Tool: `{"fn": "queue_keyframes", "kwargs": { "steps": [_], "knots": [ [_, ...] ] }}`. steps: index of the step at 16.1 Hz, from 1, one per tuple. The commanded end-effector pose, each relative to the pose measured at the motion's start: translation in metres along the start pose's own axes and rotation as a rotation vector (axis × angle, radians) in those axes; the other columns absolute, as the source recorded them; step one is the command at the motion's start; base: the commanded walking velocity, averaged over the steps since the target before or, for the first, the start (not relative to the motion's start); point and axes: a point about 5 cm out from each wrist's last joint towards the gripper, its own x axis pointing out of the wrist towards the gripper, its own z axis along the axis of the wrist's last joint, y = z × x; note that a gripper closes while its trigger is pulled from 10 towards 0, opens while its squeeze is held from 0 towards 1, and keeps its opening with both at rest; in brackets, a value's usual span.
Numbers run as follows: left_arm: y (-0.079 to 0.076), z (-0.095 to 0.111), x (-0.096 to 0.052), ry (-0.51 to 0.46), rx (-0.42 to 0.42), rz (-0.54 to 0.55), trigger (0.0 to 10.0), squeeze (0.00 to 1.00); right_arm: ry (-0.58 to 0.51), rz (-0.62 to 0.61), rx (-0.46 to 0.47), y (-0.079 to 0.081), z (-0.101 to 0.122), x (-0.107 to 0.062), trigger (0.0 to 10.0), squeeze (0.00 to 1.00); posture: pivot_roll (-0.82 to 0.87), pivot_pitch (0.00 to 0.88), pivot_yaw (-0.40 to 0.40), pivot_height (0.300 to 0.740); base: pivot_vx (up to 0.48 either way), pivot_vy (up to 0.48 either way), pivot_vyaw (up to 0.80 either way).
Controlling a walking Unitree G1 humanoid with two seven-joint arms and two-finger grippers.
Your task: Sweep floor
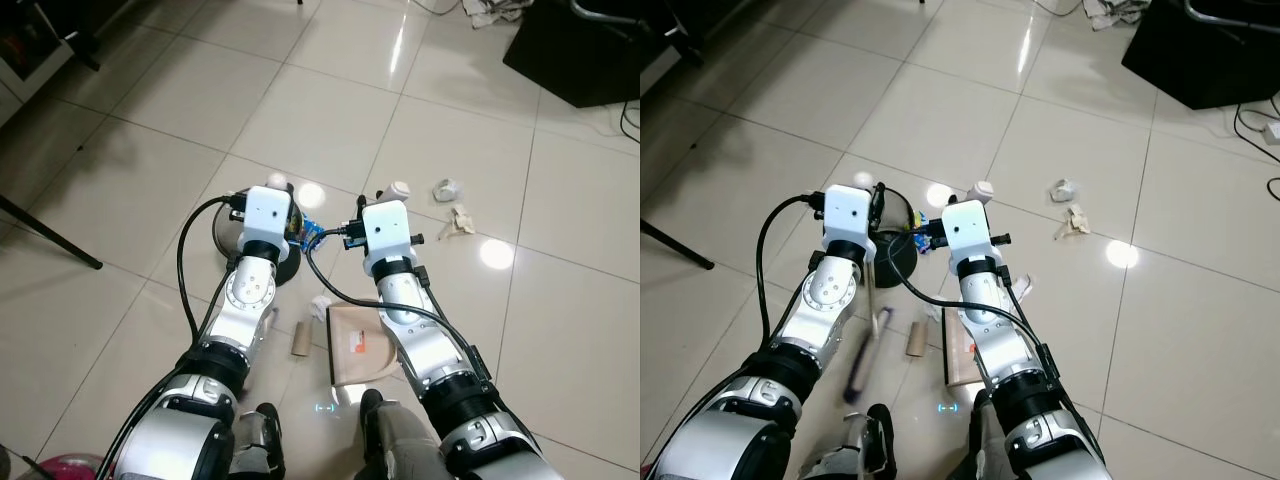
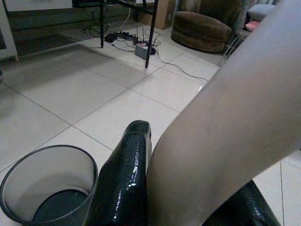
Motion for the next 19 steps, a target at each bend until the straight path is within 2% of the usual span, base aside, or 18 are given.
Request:
{"fn": "queue_keyframes", "kwargs": {
  "steps": [1,5,8,10,14,16,19],
  "knots": [
    [-0.007,0.002,0.001,-0.007,-0.118,-0.020,10.0,0.00,0.065,0.029,0.029,0.009,-0.012,-0.009,10.0,0.00,-0.12,0.354,0.017,0.740,0.000,0.000,0.00],
    [-0.010,0.016,0.007,-0.057,-0.252,-0.067,10.0,0.00,0.092,0.020,0.031,0.006,-0.018,-0.010,10.0,0.00,-0.12,0.347,0.018,0.740,0.000,0.000,0.00],
    [-0.003,0.025,0.010,-0.098,-0.311,-0.073,10.0,0.00,0.109,-0.002,0.040,-0.001,-0.021,-0.009,10.0,0.00,-0.11,0.331,0.020,0.740,0.000,0.000,0.00],
    [0.009,0.033,0.007,-0.126,-0.380,-0.041,10.0,0.00,0.139,-0.042,0.080,-0.013,-0.028,-0.012,10.0,0.00,-0.09,0.291,0.023,0.740,0.000,0.000,0.00],
    [0.023,0.038,0.002,-0.153,-0.350,-0.039,10.0,0.00,0.164,-0.099,0.131,-0.030,-0.034,-0.018,10.0,0.00,-0.08,0.237,0.029,0.740,0.000,0.000,0.00],
    [0.032,0.041,-0.003,-0.166,-0.229,-0.097,10.0,0.00,0.175,-0.142,0.145,-0.045,-0.037,-0.023,10.0,0.00,-0.07,0.179,0.043,0.740,0.000,0.000,0.00],
    [0.050,0.048,-0.010,-0.164,-0.215,-0.121,10.0,0.00,0.168,-0.201,0.147,-0.066,-0.036,-0.033,10.0,0.00,-0.08,0.103,0.073,0.740,0.000,0.000,0.00]
  ]
}}
